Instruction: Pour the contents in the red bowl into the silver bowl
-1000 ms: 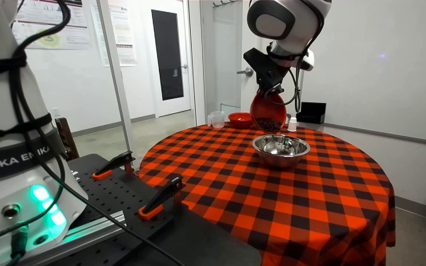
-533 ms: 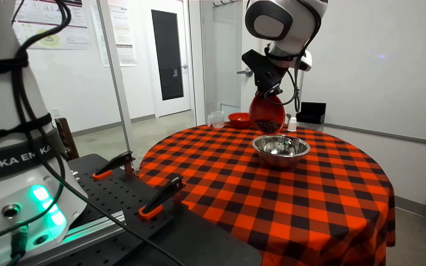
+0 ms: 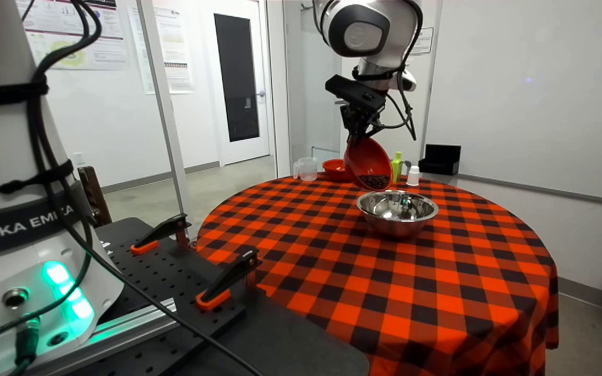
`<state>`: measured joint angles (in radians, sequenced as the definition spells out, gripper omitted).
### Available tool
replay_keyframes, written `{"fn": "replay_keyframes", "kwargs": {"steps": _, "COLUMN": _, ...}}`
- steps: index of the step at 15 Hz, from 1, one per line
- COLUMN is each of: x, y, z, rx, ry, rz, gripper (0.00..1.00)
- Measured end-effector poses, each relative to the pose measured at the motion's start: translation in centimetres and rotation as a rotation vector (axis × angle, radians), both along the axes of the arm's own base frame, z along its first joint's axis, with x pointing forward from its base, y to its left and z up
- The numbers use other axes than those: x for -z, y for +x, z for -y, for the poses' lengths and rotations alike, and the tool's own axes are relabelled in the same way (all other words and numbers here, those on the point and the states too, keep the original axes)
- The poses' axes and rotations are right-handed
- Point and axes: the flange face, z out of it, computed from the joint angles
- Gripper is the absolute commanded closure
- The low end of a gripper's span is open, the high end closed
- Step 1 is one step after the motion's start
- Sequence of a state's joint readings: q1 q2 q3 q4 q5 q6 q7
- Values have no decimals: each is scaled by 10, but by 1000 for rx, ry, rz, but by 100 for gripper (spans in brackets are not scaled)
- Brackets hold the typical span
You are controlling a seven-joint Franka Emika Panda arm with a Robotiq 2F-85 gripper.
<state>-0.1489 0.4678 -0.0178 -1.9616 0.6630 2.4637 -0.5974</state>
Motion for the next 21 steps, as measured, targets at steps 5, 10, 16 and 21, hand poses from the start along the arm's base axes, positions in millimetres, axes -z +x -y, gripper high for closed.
{"fn": "replay_keyframes", "kwargs": {"steps": 5, "x": 0, "y": 5, "z": -23, "rx": -46, "ry": -167, "rz": -84, "gripper": 97}}
{"fn": "replay_keyframes", "kwargs": {"steps": 10, "x": 1, "y": 5, "z": -26, "rx": -31, "ry": -331, "rz": -152, "gripper": 97}}
{"fn": "replay_keyframes", "kwargs": {"steps": 16, "x": 3, "y": 6, "z": -82, "rx": -105, "ry": -480, "rz": -206, "gripper": 97}}
{"fn": "replay_keyframes", "kwargs": {"steps": 21, "x": 11, "y": -4, "z": -168, "rx": -278, "ry": -604, "rz": -230, "gripper": 97}}
